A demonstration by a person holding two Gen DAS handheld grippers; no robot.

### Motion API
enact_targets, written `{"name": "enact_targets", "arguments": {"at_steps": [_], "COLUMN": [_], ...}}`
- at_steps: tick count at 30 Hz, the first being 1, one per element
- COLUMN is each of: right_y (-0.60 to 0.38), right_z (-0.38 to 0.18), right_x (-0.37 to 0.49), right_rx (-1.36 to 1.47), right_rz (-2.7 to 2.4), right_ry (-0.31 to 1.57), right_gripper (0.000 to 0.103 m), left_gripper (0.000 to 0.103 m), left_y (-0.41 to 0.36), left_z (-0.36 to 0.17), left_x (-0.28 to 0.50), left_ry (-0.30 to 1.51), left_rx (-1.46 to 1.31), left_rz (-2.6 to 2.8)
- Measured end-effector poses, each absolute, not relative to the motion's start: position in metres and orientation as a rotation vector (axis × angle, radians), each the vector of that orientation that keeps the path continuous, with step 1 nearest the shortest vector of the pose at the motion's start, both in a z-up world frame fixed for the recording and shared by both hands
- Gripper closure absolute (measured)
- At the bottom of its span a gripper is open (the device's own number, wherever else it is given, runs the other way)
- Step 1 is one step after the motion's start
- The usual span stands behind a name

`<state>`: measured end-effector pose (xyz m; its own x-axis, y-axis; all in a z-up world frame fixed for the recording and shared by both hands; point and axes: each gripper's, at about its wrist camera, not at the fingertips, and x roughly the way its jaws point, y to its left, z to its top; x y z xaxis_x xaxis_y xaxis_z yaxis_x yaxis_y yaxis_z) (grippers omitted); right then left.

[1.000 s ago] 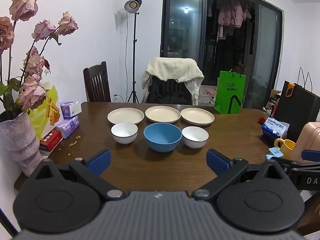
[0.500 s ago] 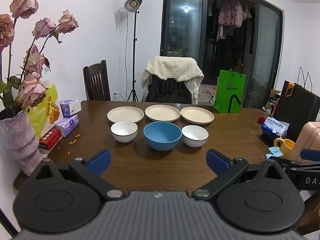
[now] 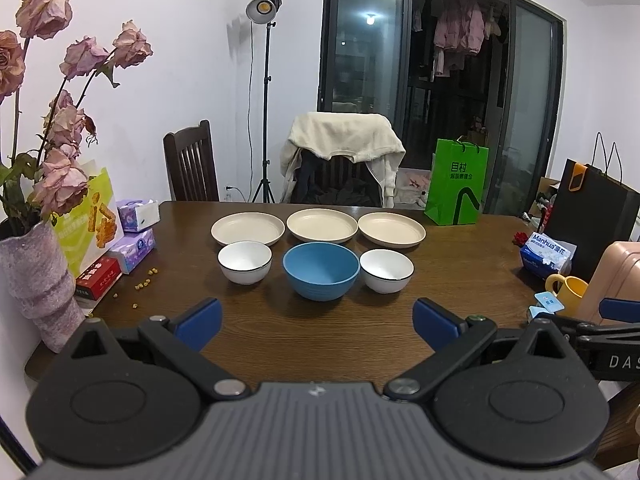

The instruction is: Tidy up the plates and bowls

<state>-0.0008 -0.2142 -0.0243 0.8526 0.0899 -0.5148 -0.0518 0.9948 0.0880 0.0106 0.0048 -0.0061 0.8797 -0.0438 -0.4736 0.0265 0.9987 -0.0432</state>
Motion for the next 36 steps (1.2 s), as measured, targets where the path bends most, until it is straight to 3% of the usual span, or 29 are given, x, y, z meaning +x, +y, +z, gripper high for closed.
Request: {"name": "enact_targets", "arguments": {"at_steps": [36], "right_y": [-0.223], "right_z": [-0.026], "right_x": [-0.001], "right_rx": [0.077], "right_rz": [0.069], "right_ry": [0.551], "right_gripper": [0.000], "left_gripper": [0.000], "left_y": [-0.012], "left_z": [-0.007], "left_x": [0.013], "left_ry": [0.498], "left_rx": [-0.025], "left_rz": [-0.050]}}
